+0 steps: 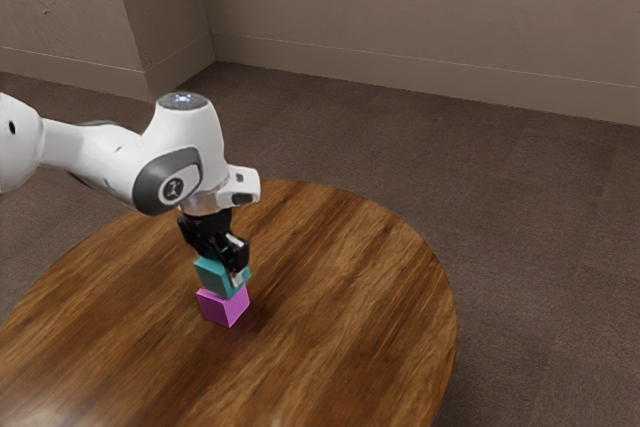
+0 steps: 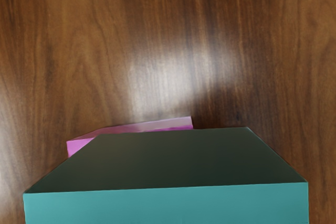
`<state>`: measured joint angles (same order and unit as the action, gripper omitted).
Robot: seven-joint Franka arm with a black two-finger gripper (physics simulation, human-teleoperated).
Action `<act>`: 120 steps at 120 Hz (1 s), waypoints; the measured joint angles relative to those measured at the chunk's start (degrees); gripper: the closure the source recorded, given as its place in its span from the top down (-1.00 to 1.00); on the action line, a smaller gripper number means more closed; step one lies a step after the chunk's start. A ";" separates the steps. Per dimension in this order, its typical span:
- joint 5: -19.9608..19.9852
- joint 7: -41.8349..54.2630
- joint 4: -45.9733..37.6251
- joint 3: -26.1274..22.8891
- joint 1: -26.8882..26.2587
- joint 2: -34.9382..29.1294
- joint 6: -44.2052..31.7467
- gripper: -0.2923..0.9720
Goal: Pick up the blue block with one arm, and put the blue block on the pink block with one arm
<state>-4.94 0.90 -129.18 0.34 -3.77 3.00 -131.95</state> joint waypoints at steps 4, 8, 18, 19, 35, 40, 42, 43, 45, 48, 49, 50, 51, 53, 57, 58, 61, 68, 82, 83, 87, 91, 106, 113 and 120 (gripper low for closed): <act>-0.27 -0.10 0.12 0.10 0.17 0.05 -0.04 0.05; -0.48 -0.15 0.42 0.17 0.43 0.08 -0.06 0.05; -0.80 -0.26 0.88 0.25 1.08 0.10 -0.07 0.05; -0.82 -0.27 0.90 0.25 1.14 0.11 -0.07 0.05; -1.03 -0.42 1.00 0.25 1.28 0.44 -0.11 0.05; -1.06 -0.45 1.01 0.24 1.15 0.58 -0.12 0.05; -1.07 -0.47 1.01 0.24 1.10 0.68 -0.12 0.05; -1.08 -0.48 1.01 0.24 1.07 0.74 -0.12 0.05; -1.08 -0.49 1.02 0.25 1.01 0.85 -0.13 0.05; -1.09 -0.51 1.05 0.26 0.95 1.00 -0.13 0.05; -1.10 -0.52 1.05 0.25 0.94 1.04 -0.13 0.05; -1.10 -0.53 1.06 0.25 0.93 1.07 -0.13 0.05; -1.10 -0.53 1.07 0.25 0.92 1.09 -0.13 0.05; -1.11 -0.55 1.07 0.26 0.90 1.13 -0.13 0.05; -1.15 -0.57 1.09 0.28 0.90 1.23 -0.14 0.05; -1.17 -0.58 1.09 0.29 0.92 1.26 -0.14 0.05; -1.21 -0.60 1.09 0.30 0.97 1.32 -0.14 0.05; -1.29 -0.64 1.09 0.31 1.16 1.55 -0.15 0.05; -1.32 -0.71 1.10 0.36 1.32 1.68 -0.15 0.05; -1.32 -0.72 1.09 0.37 1.32 1.69 -0.15 0.05; -1.32 -0.74 1.05 0.37 1.34 1.76 -0.15 0.05; -1.32 -0.77 1.05 0.37 1.35 1.96 -0.15 0.05; -1.27 -1.16 1.08 0.48 1.34 2.27 -0.16 0.05; -1.25 -1.46 1.09 0.76 1.31 2.29 -0.16 0.05; -1.21 -1.75 1.10 0.87 1.40 2.24 -0.16 0.05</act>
<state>-6.15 -0.86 -128.08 1.21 -2.37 5.24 -132.11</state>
